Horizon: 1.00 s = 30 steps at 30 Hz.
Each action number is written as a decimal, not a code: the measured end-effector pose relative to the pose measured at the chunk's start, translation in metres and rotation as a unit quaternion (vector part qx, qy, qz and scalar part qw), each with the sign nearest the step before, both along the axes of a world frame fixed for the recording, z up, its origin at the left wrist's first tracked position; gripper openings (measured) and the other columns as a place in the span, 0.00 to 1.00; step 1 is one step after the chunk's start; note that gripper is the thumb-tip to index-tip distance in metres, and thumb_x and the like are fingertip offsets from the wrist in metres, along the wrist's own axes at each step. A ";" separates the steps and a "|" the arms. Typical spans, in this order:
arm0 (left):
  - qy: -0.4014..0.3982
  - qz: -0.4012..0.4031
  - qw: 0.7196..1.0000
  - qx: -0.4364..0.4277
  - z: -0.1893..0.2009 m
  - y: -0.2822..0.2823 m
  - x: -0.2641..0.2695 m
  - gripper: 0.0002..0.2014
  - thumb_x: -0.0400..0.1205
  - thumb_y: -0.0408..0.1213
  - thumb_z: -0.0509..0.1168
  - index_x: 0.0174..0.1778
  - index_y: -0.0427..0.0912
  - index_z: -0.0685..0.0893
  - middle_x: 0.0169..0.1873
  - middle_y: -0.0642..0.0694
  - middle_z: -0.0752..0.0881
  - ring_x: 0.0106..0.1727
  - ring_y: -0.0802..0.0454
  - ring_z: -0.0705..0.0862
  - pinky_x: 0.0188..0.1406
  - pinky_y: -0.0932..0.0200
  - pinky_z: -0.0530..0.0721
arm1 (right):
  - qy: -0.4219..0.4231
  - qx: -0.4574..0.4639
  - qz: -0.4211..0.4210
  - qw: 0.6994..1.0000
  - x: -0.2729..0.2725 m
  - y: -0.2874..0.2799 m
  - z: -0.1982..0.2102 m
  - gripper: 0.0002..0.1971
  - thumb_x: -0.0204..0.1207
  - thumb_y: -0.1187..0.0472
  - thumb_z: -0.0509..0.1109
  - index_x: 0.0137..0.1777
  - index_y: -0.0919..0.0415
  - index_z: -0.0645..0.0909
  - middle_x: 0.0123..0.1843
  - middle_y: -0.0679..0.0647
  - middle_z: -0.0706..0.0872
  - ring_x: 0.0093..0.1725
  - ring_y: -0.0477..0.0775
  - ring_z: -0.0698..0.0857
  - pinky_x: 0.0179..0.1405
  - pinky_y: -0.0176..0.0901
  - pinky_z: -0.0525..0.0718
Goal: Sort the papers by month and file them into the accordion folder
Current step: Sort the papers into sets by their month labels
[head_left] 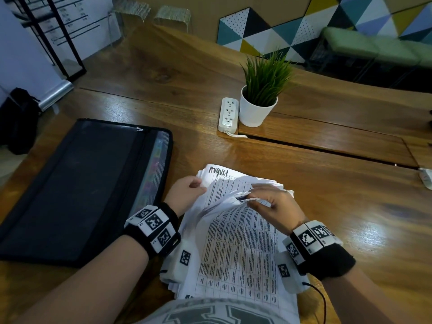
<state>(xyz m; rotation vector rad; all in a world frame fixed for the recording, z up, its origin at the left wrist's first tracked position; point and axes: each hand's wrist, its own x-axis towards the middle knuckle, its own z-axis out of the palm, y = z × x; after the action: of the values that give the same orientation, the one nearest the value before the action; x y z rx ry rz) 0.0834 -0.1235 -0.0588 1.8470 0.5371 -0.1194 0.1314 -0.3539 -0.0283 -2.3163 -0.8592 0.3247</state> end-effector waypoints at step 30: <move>-0.033 -0.132 0.978 -0.160 0.013 -0.003 -0.017 0.13 0.76 0.15 0.62 0.37 0.34 0.87 0.32 0.49 0.88 0.37 0.58 0.84 0.42 0.66 0.84 | -0.035 0.005 0.033 0.999 0.000 -0.003 0.005 0.06 0.72 0.60 0.73 0.48 0.52 0.89 0.71 0.41 0.75 0.56 0.39 0.80 0.63 0.36 0.76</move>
<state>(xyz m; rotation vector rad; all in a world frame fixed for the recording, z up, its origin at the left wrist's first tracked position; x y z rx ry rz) 0.0666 -0.1264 -0.0458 1.5913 0.2092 -0.3045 0.1318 -0.3566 -0.0238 -2.3057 -0.9708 0.2681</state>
